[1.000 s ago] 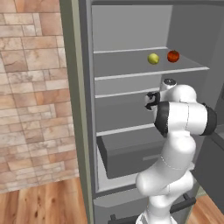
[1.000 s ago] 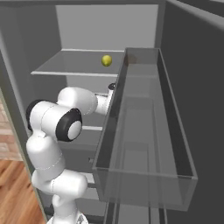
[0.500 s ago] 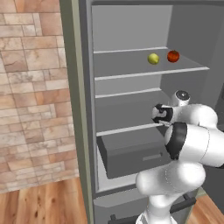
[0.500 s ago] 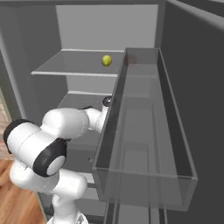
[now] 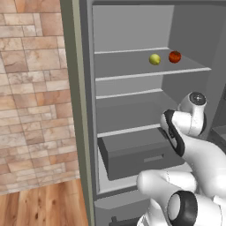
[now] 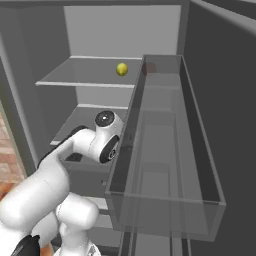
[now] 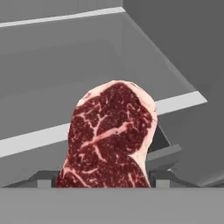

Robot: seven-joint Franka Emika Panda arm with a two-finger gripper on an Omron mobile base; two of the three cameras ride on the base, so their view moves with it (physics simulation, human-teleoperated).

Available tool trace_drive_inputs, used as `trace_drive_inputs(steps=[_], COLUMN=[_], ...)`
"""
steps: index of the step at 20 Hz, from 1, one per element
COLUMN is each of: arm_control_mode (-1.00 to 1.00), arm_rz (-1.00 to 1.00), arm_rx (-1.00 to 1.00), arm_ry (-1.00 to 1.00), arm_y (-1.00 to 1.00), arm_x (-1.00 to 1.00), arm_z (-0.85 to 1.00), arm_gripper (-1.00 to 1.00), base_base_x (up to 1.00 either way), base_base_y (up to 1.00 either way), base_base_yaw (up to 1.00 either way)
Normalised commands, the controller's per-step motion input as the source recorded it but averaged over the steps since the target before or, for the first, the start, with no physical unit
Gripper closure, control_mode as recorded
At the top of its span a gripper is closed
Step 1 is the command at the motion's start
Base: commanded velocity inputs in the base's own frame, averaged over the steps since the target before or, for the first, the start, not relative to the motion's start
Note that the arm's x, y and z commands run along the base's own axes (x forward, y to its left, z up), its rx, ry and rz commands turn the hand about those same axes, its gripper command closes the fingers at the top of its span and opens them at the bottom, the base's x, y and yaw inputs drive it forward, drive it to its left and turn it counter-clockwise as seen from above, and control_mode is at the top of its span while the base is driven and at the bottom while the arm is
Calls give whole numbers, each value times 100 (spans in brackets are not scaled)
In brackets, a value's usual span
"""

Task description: Gather the tomato and lemon from the fridge and place them on a tray on the dining counter. Then gather the steaks from the fridge and place them on the other tray.

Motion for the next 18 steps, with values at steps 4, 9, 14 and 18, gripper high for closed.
trace_drive_inputs(steps=[4, 9, 14, 18], arm_control_mode=[-100, -100, -100, -100], arm_rz=[-1, 0, 0, 0], arm_rx=[4, 5, 3, 2], arm_ry=[26, 26, 10, 0], arm_y=[33, 33, 27, 28], arm_x=[-49, -64, -97, -100], arm_z=[100, 87, 44, 11], arm_gripper=[100, 100, 100, 100], base_base_x=[0, 0, 0, 0], base_base_y=[0, 0, 0, 0], base_base_yaw=[0, 0, 0, 0])
